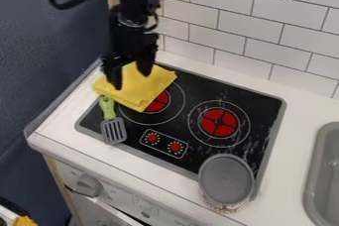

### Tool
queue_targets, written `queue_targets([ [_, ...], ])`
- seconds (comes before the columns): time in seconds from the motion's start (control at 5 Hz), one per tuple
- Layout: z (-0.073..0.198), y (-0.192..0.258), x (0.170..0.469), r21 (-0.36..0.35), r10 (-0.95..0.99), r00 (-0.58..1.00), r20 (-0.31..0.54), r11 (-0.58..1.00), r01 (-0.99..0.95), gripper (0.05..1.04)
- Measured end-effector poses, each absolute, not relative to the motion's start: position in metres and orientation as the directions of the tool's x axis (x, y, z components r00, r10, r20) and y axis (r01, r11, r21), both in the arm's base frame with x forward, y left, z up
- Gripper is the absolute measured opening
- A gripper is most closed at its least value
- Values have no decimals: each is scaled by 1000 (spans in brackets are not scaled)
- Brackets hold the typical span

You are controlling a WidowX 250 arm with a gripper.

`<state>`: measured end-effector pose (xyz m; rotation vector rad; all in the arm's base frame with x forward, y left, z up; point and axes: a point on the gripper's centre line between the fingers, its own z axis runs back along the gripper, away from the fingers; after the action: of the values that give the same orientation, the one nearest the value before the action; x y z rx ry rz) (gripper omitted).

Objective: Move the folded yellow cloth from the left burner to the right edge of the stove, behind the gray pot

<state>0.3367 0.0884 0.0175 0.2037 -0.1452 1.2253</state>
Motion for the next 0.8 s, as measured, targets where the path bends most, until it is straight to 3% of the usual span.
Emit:
queue_targets([
  [0.2, 15, 94, 344, 63, 926, 258, 274, 251, -966, 999],
  [0.4, 7, 91, 352, 52, 930, 247, 271, 242, -969, 999],
  [0.8, -2, 95, 359, -92, 968, 196, 155, 212, -973, 999],
])
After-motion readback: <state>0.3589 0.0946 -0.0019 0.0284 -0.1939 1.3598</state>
